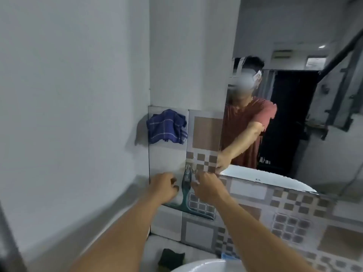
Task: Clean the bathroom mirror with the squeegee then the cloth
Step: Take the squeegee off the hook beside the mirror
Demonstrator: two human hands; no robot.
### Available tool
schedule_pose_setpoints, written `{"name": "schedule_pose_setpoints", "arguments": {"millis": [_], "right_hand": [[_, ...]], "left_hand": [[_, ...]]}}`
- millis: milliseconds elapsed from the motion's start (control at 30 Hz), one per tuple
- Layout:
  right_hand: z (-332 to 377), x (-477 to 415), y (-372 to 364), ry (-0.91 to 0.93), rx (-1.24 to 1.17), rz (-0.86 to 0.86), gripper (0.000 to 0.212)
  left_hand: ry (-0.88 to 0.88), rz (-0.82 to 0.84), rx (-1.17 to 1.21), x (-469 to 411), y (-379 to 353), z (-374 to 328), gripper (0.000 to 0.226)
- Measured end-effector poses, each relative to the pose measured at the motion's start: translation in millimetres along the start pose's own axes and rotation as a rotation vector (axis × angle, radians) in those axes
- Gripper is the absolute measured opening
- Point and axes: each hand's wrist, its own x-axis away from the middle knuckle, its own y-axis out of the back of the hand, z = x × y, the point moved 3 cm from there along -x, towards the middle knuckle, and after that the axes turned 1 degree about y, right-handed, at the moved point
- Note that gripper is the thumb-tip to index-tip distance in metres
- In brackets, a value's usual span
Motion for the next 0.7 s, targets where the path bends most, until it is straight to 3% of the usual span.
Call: {"name": "schedule_pose_setpoints", "arguments": {"millis": [167,467,700], "right_hand": [[-5.6,-10.0,-28.0,-0.068,-0.191,-0.126,0.006],[-14.7,-11.4,-53.9,-0.135,-0.527,-0.302,0.015],[-12.3,-6.7,-51.7,-0.116,-0.63,-0.34,0.017]], "left_hand": [[0.059,-0.054,0.145,-13.2,-25.2,3.6,0.018],[0.11,-0.215,0.47,-13.7,-56.3,7.5,0.032],[0.056,-0.277,0.498,-3.3,-53.1,1.7,0.029]]}}
